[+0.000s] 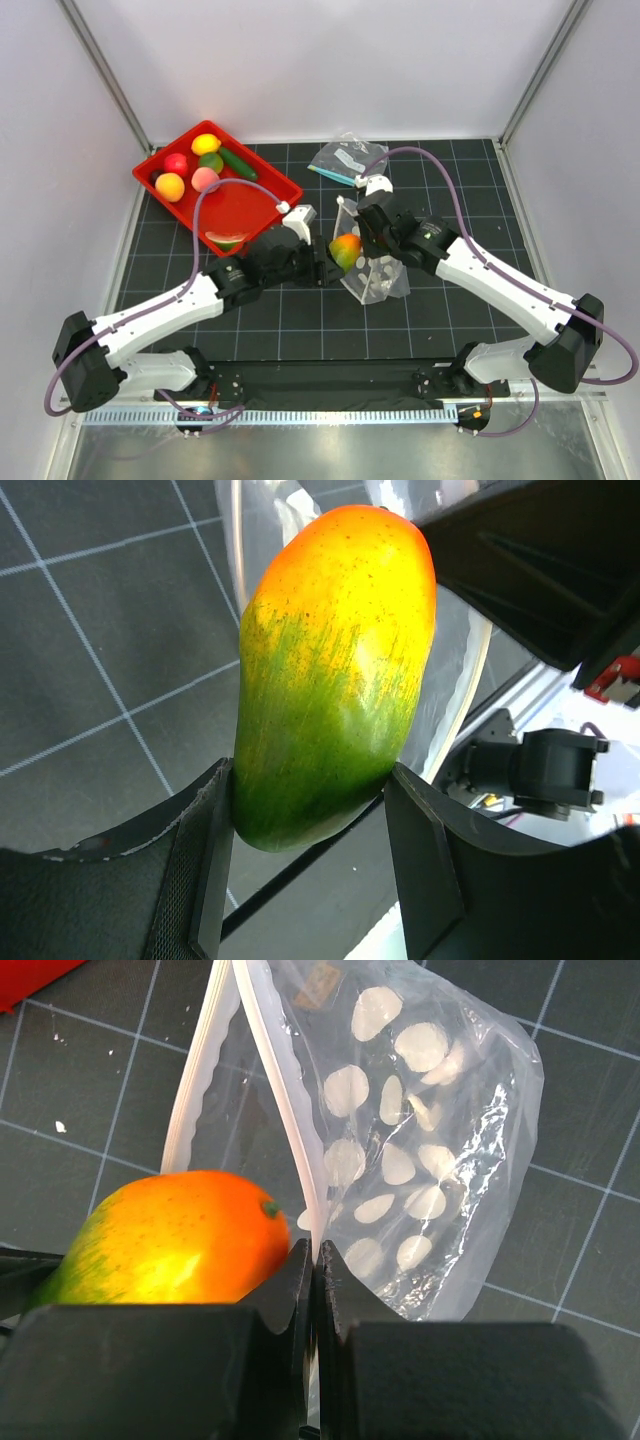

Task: Place the food in the zip-top bag and seal the zipper
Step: Place the fake fruit in the zipper food storage bag.

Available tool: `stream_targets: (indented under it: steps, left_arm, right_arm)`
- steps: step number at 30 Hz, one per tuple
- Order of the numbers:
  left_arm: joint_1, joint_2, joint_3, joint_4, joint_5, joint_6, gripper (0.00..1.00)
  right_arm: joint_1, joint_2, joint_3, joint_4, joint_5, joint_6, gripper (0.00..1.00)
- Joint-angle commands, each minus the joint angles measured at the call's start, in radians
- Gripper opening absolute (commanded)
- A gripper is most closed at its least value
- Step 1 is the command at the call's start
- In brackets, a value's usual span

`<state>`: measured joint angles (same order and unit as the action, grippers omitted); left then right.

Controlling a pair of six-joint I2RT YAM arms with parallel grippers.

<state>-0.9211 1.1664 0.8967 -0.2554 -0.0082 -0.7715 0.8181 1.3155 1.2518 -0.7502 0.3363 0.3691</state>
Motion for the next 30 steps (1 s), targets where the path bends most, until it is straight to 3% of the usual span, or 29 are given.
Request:
stream_targets:
  steps: [1, 11, 16, 28, 30]
  left_arm:
    - [-0.016, 0.03, 0.074, -0.061, -0.064, 0.04, 0.18]
    - [-0.045, 0.116, 0.182, -0.177, -0.193, 0.06, 0.24]
    - [-0.059, 0.148, 0.222, -0.18, -0.216, 0.064, 0.34]
    - [-0.082, 0.111, 0.223, -0.145, -0.157, 0.069, 0.89]
    - [-0.082, 0.102, 0.22, -0.143, -0.15, 0.069, 0.91]
  right_arm:
    - [0.001, -0.021, 0.04, 0.003, -0.045, 0.008, 0.01]
    - [0.004, -0.047, -0.003, 0.023, -0.065, 0.031, 0.01]
    - [0.003, -0.064, -0.018, 0.044, -0.08, 0.042, 0.01]
    - [0.001, -0.13, -0.089, 0.092, -0.065, 0.07, 0.01]
    - [0.001, -0.131, -0.091, 0.094, -0.062, 0.071, 0.01]
